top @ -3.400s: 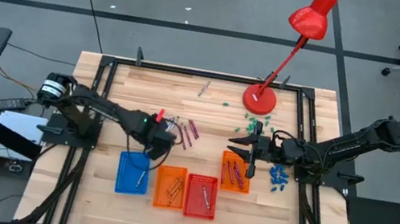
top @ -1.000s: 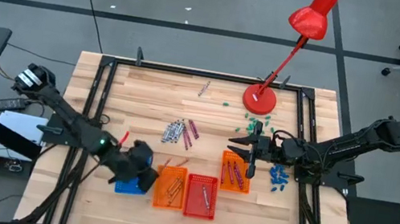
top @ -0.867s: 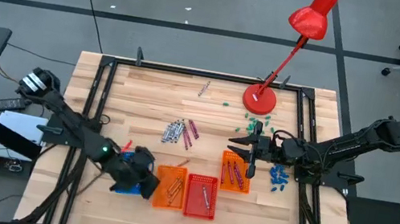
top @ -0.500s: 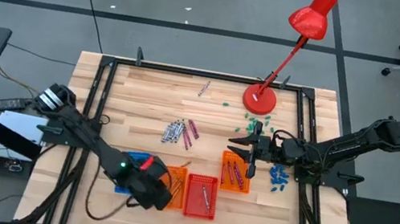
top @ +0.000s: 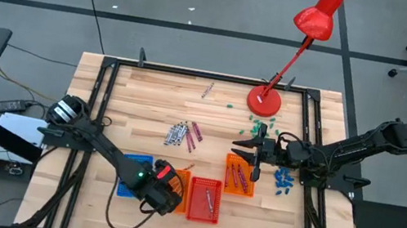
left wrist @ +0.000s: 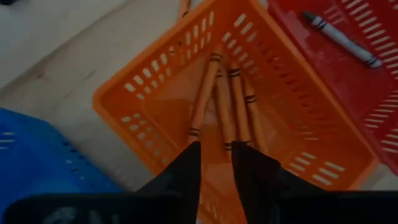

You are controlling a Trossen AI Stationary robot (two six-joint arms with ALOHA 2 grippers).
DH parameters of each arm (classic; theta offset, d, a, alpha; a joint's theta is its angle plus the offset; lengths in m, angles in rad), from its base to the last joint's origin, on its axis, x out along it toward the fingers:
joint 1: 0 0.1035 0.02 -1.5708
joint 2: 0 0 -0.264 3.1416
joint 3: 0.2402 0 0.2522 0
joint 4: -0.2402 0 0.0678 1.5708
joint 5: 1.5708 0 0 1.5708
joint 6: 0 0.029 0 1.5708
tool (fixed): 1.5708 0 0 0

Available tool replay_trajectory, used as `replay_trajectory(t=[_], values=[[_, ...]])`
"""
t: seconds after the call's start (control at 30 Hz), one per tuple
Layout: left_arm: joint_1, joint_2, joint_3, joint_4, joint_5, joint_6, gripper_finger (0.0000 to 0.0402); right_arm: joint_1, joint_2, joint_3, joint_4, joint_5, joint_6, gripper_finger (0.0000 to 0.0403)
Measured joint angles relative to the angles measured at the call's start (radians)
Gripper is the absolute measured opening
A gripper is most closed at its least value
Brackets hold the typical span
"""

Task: Sort crayons
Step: Put the orange crayon into the left orange bin, then put the black crayon into the blue bin

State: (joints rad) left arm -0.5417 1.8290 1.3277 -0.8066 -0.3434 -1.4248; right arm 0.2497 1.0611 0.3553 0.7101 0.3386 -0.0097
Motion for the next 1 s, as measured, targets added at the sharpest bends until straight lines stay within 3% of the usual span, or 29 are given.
replay_trajectory(t=[0.23,0.53,1.0], values=[[0.01,-0.054,0.007,-0.017,0.009,0.114,0.0128,0.0,0.0,0.0,0.0,0.0,0.0,0.011],[0.081,-0.093,0.024,-0.282,-0.067,0.202,0.0129,0.0,0.0,0.0,0.0,0.0,0.0,0.011],[0.342,-0.092,0.023,-0.299,-0.126,0.7,0.013,0.0,0.0,0.0,-0.041,-0.001,0.0,0.011]])
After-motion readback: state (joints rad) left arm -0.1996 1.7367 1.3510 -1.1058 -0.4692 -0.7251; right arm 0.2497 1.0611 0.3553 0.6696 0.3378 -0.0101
